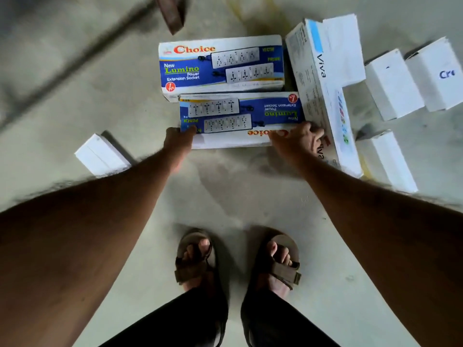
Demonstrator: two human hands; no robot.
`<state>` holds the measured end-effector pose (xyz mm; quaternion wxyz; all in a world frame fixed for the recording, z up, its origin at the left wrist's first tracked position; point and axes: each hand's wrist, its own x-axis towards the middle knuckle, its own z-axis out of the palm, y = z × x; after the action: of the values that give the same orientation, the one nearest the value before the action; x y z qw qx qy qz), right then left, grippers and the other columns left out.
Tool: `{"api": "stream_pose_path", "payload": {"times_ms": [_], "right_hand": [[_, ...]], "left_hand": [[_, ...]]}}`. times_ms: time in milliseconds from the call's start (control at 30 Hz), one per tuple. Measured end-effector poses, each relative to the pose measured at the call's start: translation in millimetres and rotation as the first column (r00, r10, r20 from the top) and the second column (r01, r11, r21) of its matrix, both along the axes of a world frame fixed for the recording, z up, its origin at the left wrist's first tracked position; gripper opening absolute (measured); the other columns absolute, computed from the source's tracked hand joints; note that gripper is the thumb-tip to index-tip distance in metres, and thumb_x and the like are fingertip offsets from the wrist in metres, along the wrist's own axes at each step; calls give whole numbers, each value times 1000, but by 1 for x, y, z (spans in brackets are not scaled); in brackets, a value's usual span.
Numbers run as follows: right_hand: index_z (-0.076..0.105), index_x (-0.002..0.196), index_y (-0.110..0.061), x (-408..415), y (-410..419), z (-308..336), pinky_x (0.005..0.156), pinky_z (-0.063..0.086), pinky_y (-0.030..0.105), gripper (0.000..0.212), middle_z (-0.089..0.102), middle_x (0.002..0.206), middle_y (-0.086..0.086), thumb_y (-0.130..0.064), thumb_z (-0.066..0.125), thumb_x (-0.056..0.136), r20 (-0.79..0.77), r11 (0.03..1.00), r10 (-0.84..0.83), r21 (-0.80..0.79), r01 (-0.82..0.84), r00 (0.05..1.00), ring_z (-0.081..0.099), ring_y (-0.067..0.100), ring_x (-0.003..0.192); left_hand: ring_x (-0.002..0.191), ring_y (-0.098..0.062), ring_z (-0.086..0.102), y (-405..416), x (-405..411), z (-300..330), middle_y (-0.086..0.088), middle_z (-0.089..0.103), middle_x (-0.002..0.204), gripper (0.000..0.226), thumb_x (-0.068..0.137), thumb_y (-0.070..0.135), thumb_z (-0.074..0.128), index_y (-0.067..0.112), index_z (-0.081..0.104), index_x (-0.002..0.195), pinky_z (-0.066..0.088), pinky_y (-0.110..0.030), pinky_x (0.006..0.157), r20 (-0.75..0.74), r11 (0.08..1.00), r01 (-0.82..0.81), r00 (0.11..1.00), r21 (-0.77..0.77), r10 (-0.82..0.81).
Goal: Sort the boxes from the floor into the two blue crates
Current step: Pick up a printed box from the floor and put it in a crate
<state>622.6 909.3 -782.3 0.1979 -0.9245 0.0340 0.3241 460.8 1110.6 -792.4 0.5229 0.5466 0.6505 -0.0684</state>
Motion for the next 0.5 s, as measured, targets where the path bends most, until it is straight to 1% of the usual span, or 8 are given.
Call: {"api": "stream_pose_path", "payload": {"times_ms": [67, 167, 267, 333, 367, 433, 467, 500], "right_hand": [[35, 148, -9, 3, -3, 5, 116, 31, 45, 93, 25, 153, 18, -47, 80, 76, -28, 994, -105, -10, 105, 994, 29, 37, 143], [41, 140, -8, -1, -9, 39, 114, 30, 41, 97, 38, 144, 16, -53, 85, 66, -6, 986, -162, 31, 162, 987, 33, 35, 138], [45, 135, -6, -13, -17, 103, 115, 29, 41, 95, 46, 136, 15, -55, 84, 64, 28, 977, -182, 120, 177, 983, 37, 35, 135], [45, 133, -7, -16, -31, 177, 115, 30, 44, 96, 47, 136, 14, -59, 86, 63, 36, 958, -233, 182, 223, 972, 38, 34, 134], [45, 132, -9, -25, -31, 187, 115, 30, 45, 97, 47, 135, 14, -61, 86, 63, 47, 953, -242, 202, 228, 969, 38, 34, 133], [45, 134, -10, -24, -47, 279, 114, 31, 45, 96, 47, 134, 14, -62, 86, 64, 92, 935, -274, 259, 243, 957, 38, 35, 130], [46, 136, -11, -33, -48, 288, 112, 32, 44, 94, 47, 133, 14, -62, 84, 67, 139, 942, -247, 267, 204, 959, 38, 35, 128], [46, 138, -12, -31, -59, 341, 111, 33, 43, 92, 49, 134, 14, -63, 81, 70, 200, 942, -236, 288, 173, 951, 39, 34, 128]], "left_hand": [[122, -37, 61, -2, -5, 9, -22, 63, 131, 54, 97, 40, 66, -1, 53, 129, 51, -44, 84, 40, 998, -59, 997, -15, 59], [107, -26, 69, -1, -22, 52, -10, 71, 115, 49, 91, 44, 73, 5, 62, 120, 56, -35, 83, 136, 988, -124, 981, -91, 136], [112, -22, 70, -8, -37, 124, -9, 68, 127, 65, 89, 45, 76, 6, 52, 136, 58, -41, 89, 205, 980, -153, 963, -127, 177], [112, -23, 70, -18, -34, 203, -7, 68, 130, 67, 89, 44, 76, 14, 46, 141, 58, -44, 90, 247, 983, -127, 956, -134, 157], [110, -23, 70, -24, -40, 214, -5, 69, 128, 64, 89, 43, 76, 18, 46, 141, 59, -45, 89, 263, 986, -123, 953, -112, 149], [104, -21, 71, -39, -30, 306, -1, 70, 125, 55, 92, 43, 72, 24, 50, 138, 61, -42, 81, 336, 996, -8, 941, -88, 37], [101, -20, 71, -45, -36, 317, 0, 71, 123, 50, 94, 42, 71, 26, 52, 137, 62, -38, 74, 349, 998, -1, 937, -62, 23], [98, -19, 73, -54, -29, 368, 1, 72, 121, 47, 94, 42, 69, 27, 54, 136, 61, -34, 69, 395, 998, 41, 918, -43, -21]]}}
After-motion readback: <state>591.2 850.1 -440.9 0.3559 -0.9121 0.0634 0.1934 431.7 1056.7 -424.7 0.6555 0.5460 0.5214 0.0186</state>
